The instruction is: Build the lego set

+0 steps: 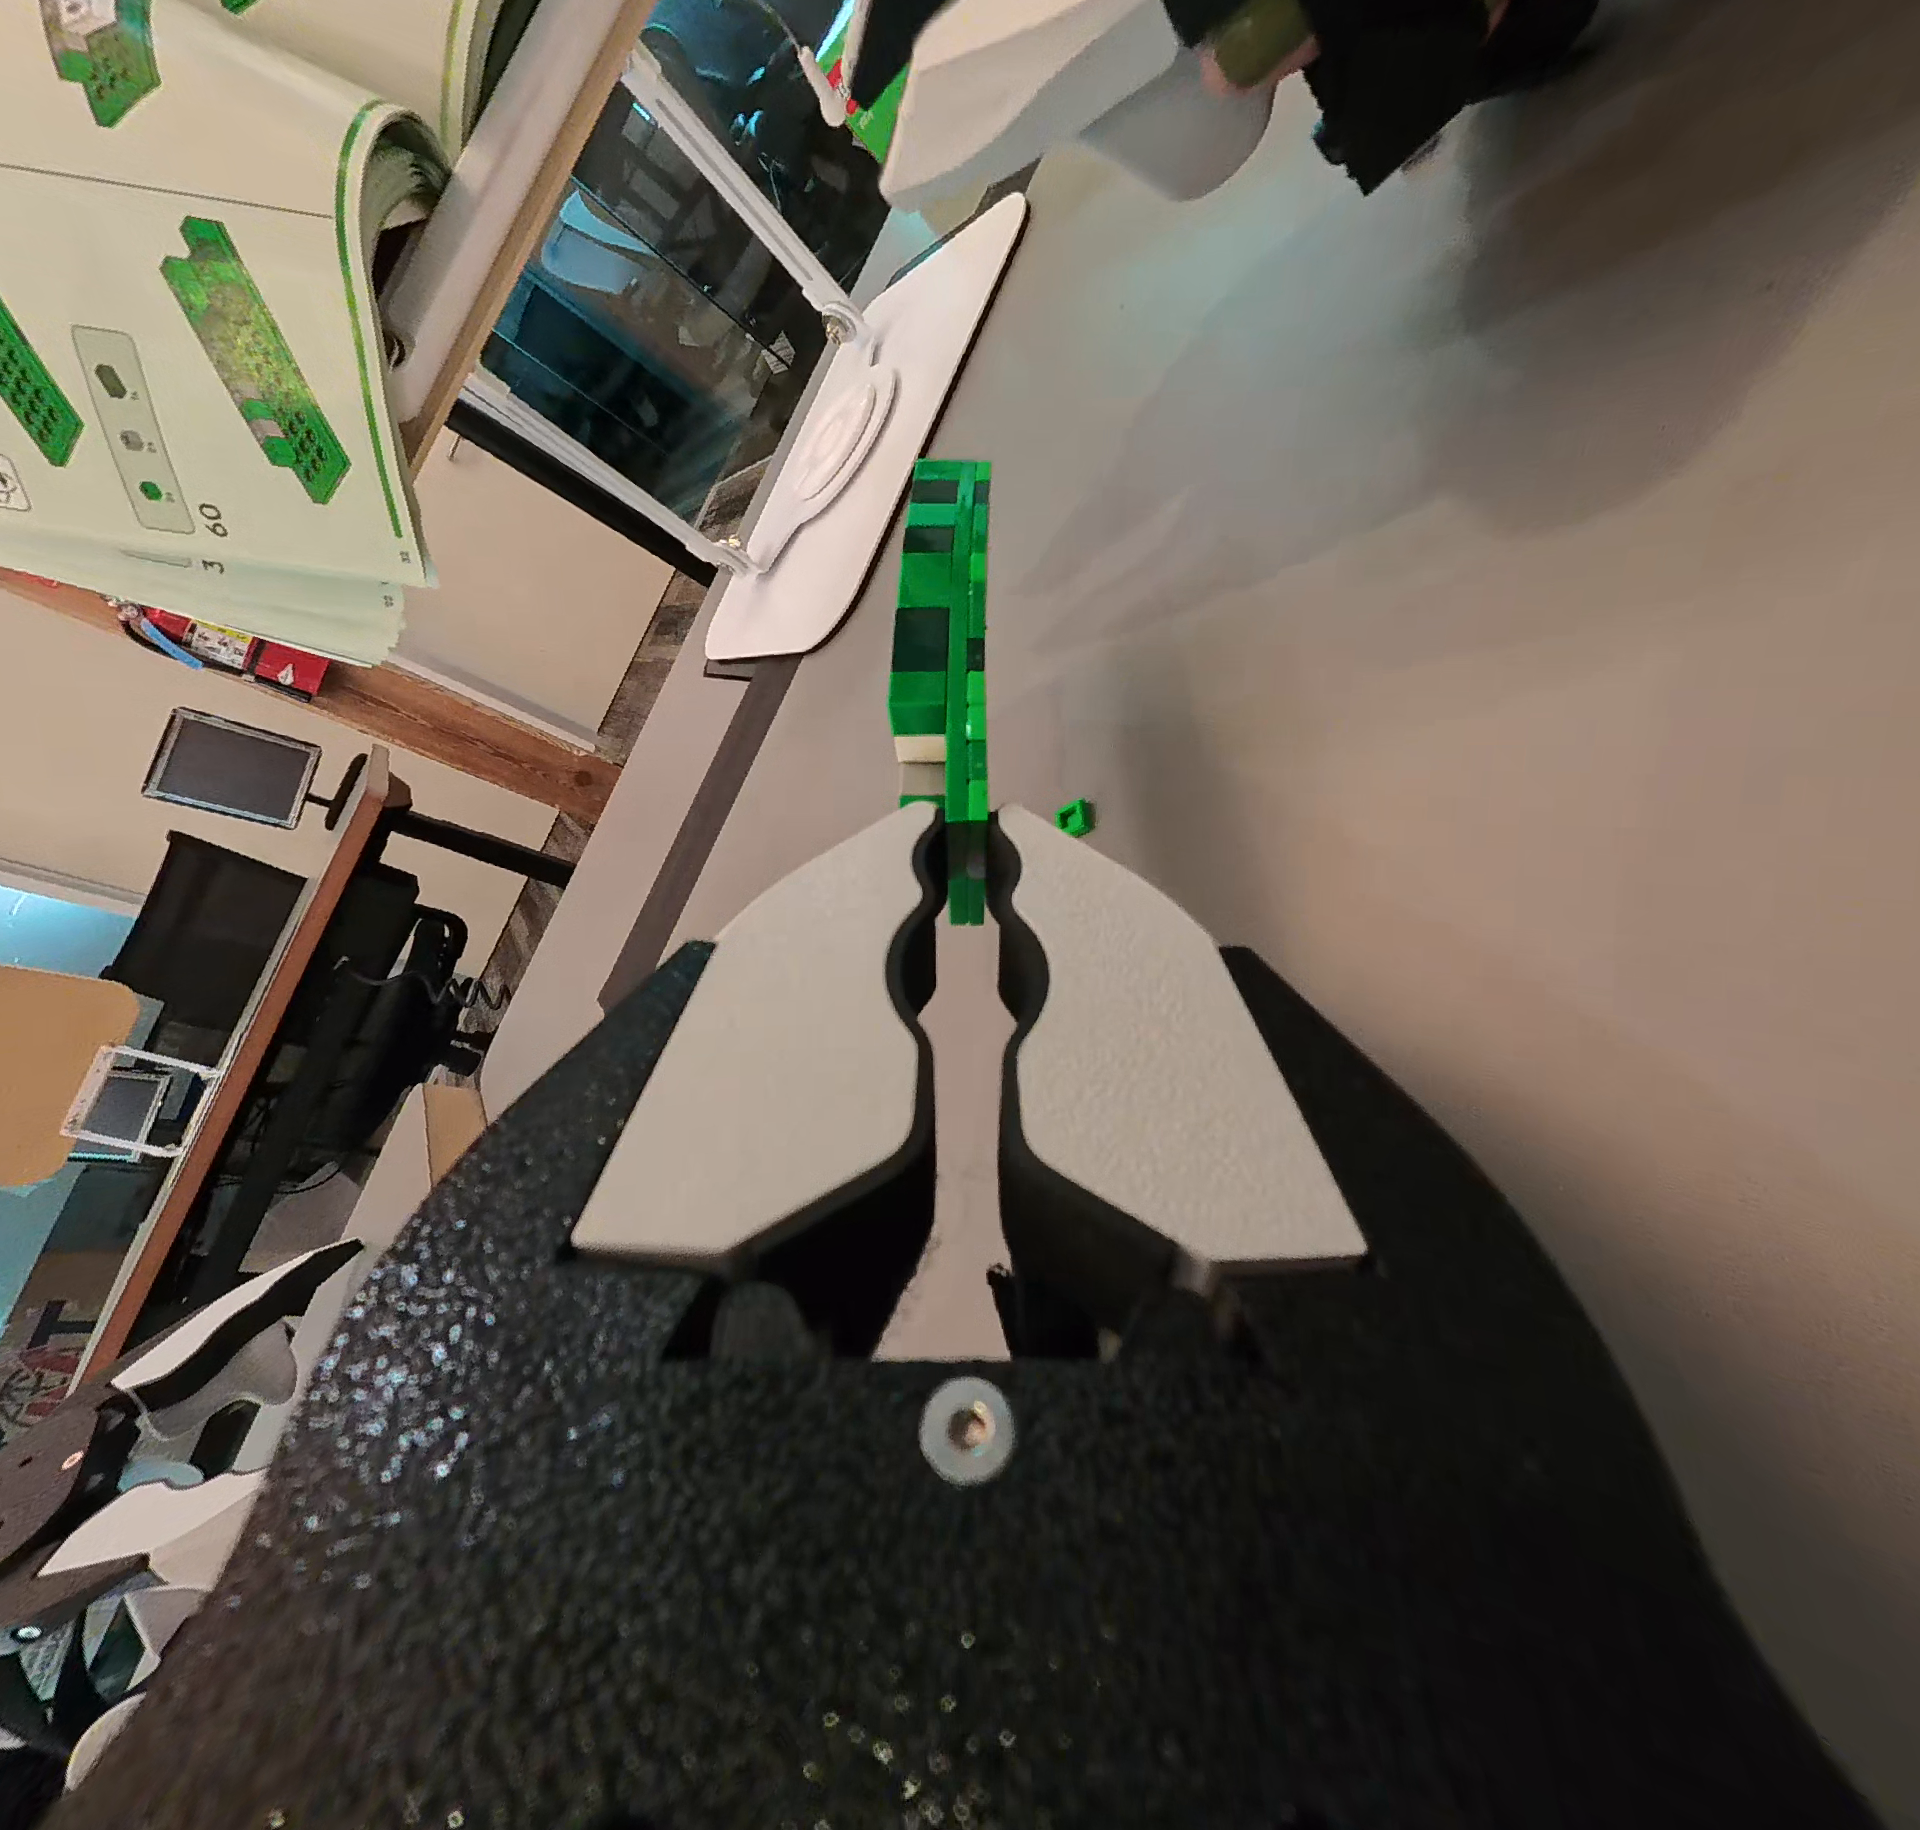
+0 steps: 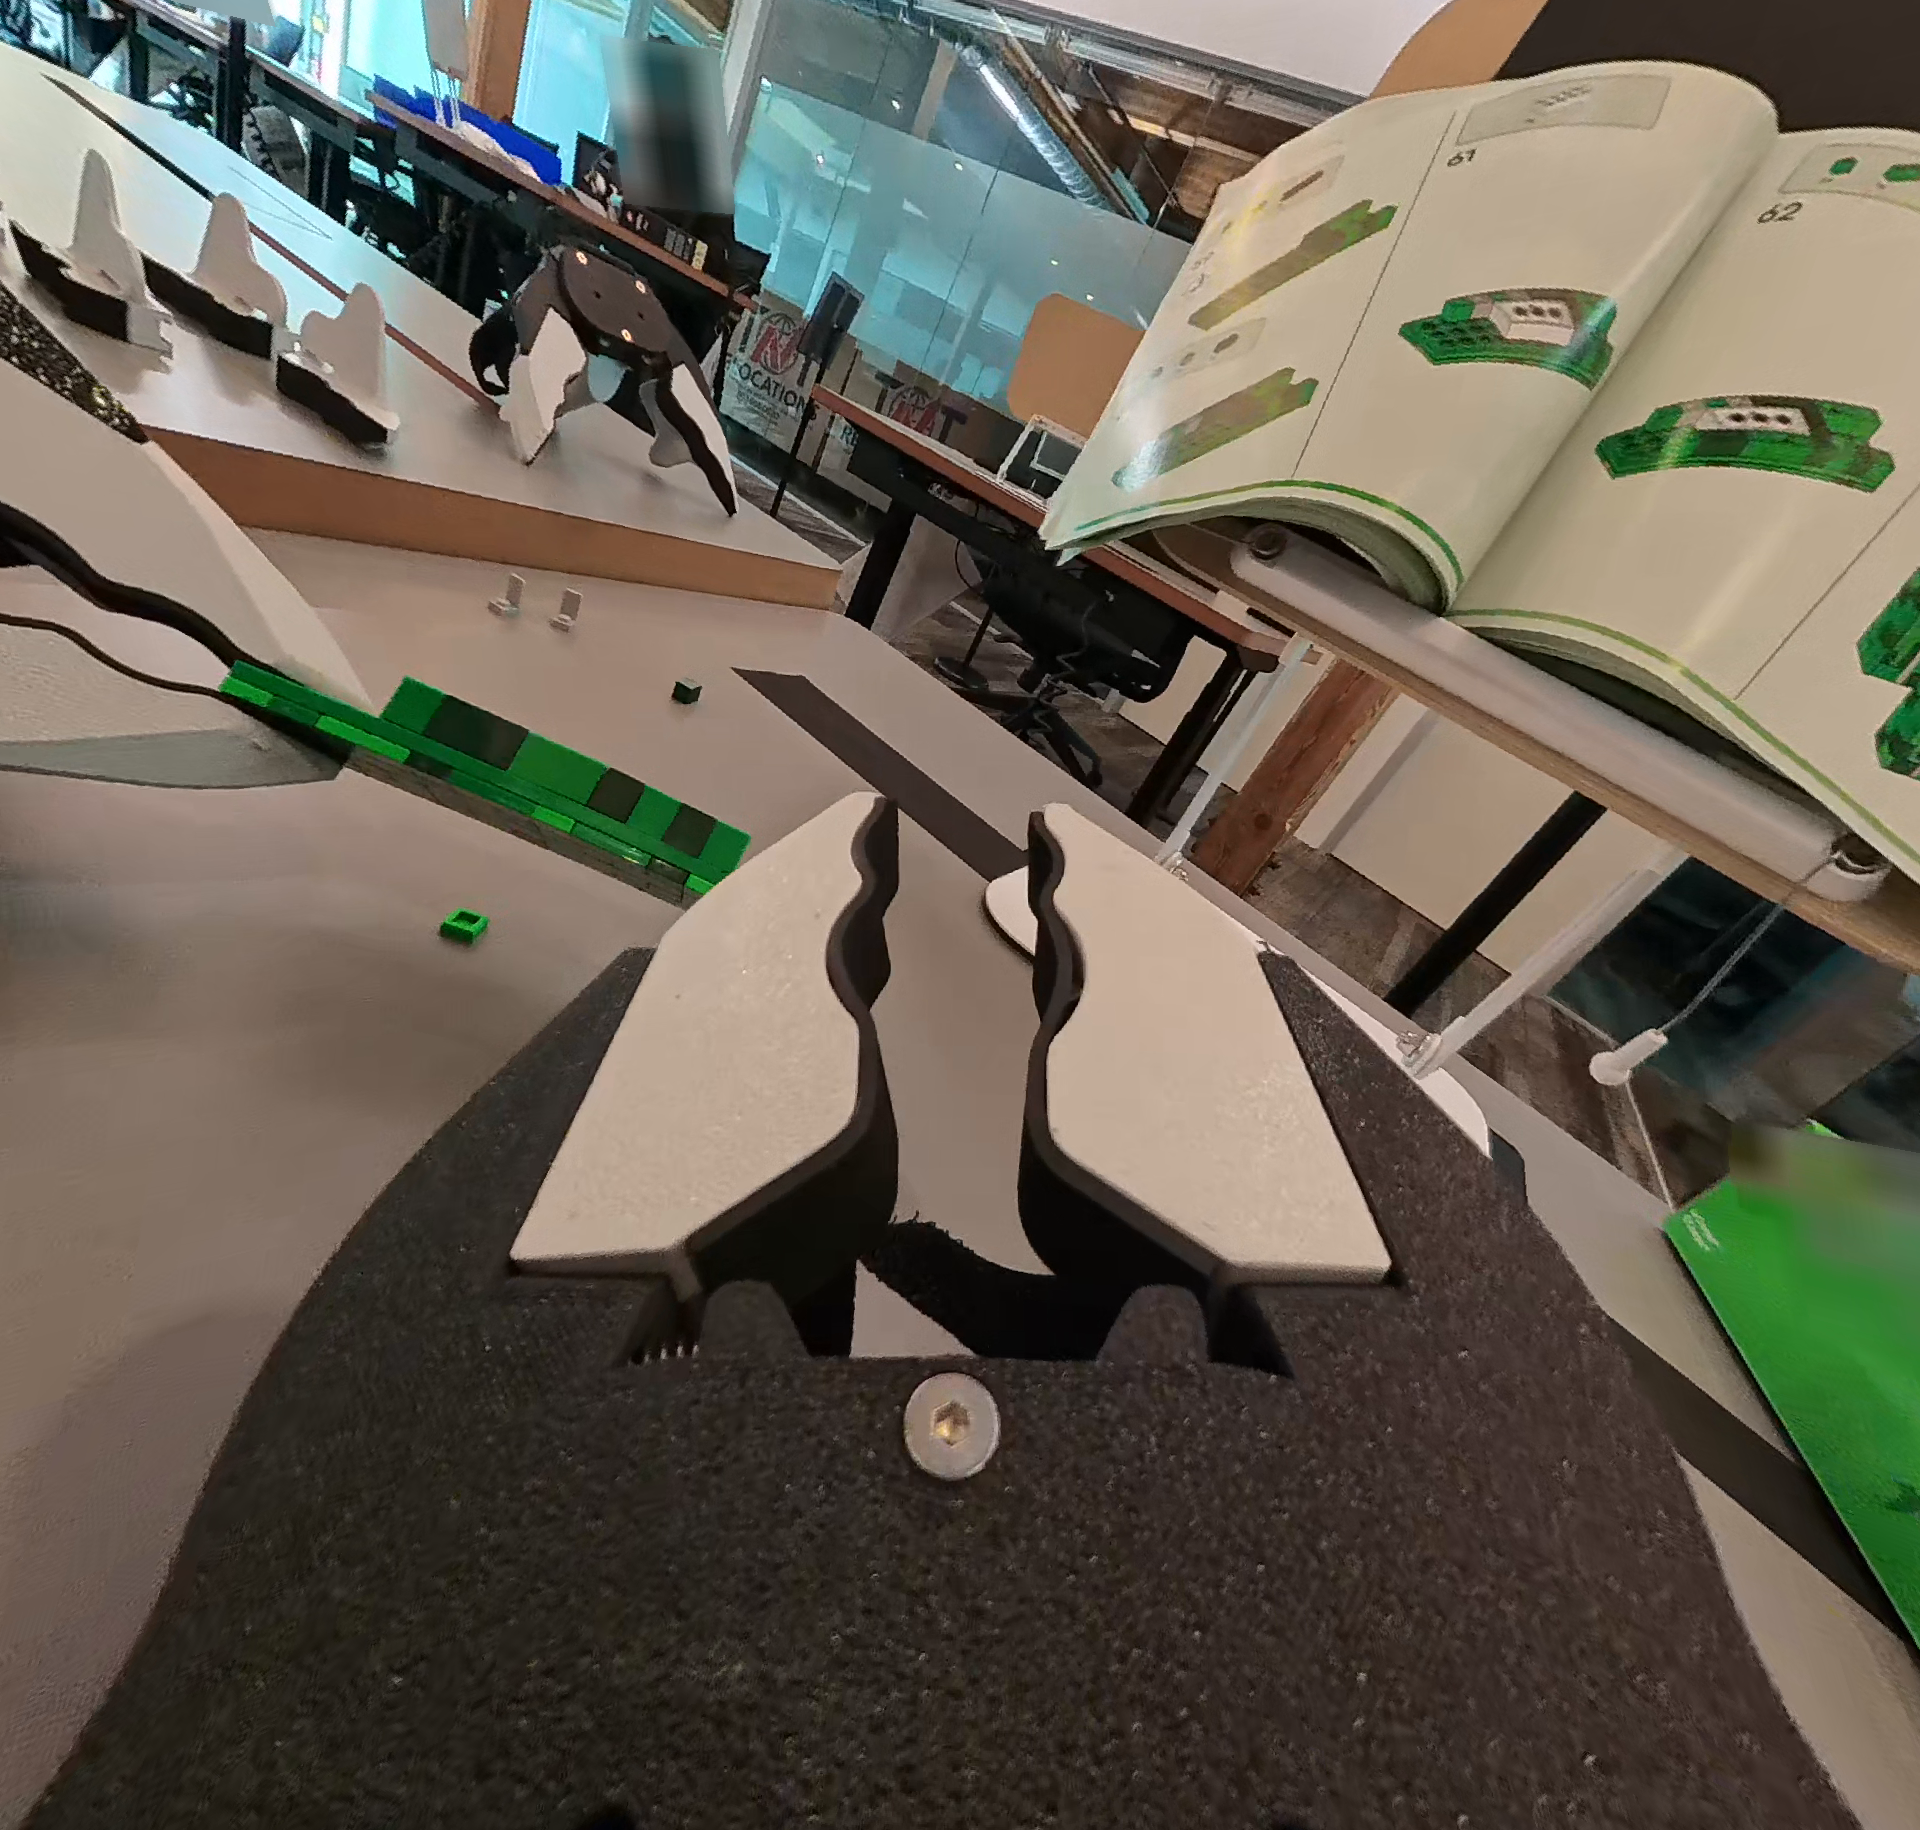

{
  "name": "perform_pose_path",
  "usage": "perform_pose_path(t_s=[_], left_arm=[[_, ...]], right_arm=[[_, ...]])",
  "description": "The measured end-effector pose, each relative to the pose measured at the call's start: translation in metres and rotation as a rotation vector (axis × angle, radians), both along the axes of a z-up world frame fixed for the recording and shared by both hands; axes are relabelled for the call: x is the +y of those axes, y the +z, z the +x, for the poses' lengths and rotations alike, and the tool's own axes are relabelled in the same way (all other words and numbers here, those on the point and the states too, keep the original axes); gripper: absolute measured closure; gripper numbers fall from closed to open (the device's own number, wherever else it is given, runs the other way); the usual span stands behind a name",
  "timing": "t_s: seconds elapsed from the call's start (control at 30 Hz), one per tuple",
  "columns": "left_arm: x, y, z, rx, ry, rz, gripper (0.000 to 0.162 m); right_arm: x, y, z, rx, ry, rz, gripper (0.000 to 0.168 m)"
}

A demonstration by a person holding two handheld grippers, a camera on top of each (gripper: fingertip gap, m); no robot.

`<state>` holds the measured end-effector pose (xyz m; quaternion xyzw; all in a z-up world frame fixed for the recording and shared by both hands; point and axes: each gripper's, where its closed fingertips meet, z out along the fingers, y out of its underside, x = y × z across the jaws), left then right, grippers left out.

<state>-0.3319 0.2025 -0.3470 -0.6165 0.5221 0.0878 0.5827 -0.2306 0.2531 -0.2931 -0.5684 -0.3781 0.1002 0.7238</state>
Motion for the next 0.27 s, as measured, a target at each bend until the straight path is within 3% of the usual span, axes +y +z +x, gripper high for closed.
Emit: perform_pose_path(t_s=[0.13, 0.27], left_arm=[[-0.005, -0.003, 0.005, 0.066, -0.045, 0.03, 0.156], [-0.017, -0.011, 0.022, 0.256, -0.134, 0.124, 0.156]], right_arm=[[0.001, 0.004, 0.005, -0.002, -0.027, 0.026, 0.145], [-0.005, 0.019, 0.03, 0.014, -0.086, 0.035, 0.146]])
